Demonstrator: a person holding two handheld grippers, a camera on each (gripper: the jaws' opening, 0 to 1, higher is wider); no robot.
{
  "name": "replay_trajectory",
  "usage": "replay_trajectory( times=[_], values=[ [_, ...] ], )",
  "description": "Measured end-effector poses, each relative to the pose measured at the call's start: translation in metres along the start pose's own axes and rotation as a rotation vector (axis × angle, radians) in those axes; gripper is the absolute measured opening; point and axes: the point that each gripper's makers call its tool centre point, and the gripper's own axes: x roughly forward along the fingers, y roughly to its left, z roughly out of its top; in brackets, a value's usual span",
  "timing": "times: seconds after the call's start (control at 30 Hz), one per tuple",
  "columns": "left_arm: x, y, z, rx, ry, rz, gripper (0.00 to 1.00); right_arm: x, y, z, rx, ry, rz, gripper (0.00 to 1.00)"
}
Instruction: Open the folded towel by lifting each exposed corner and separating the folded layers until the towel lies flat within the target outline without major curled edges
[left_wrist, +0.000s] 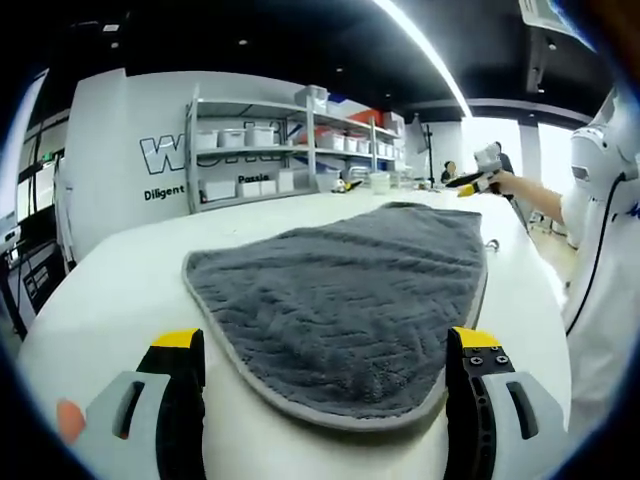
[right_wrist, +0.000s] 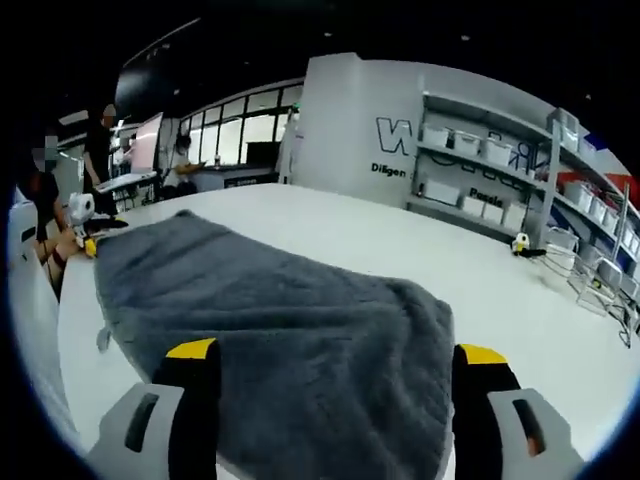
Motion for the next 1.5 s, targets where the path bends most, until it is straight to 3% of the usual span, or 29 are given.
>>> replay_trajectory(
  times=[0.2, 0.33, 0.47, 0.7, 0.97, 1.33, 1.5],
  values=[
    [0.000, 0.001, 0.000, -0.007, -0.002, 0.003, 0.99, -0.039, 0.010, -0.016, 0.025, -0.013, 0.002, 0.99],
    [0.000, 0.001, 0.000, -0.009, -0.003, 0.002, 0.99, -0.058, 0.004, -0.044, 0.035, 0.032, -0.052, 0.99],
    [0.000, 0.001, 0.000, -0.012, -0.002, 0.000, 0.99, -0.070, 0.006, -0.059, 0.057, 0.047, -0.062, 0.99],
    [0.000, 0.001, 0.000, -0.013, -0.001, -0.005, 0.99, -0.073, 0.009, -0.063, 0.077, 0.047, -0.067, 0.99],
    [0.000, 0.001, 0.000, -0.011, -0.001, -0.003, 0.99, -0.058, 0.010, -0.058, 0.063, 0.057, -0.047, 0.99],
    [0.000, 0.000, 0.000, -0.007, -0.003, -0.007, 0.99, -0.028, -0.002, -0.017, 0.036, 0.019, 0.020, 0.99],
    [0.000, -0.001, 0.001, -0.007, -0.004, -0.013, 0.99, 0.000, -0.013, -0.001, 0.010, 0.034, 0.039, 0.99]
  ],
)
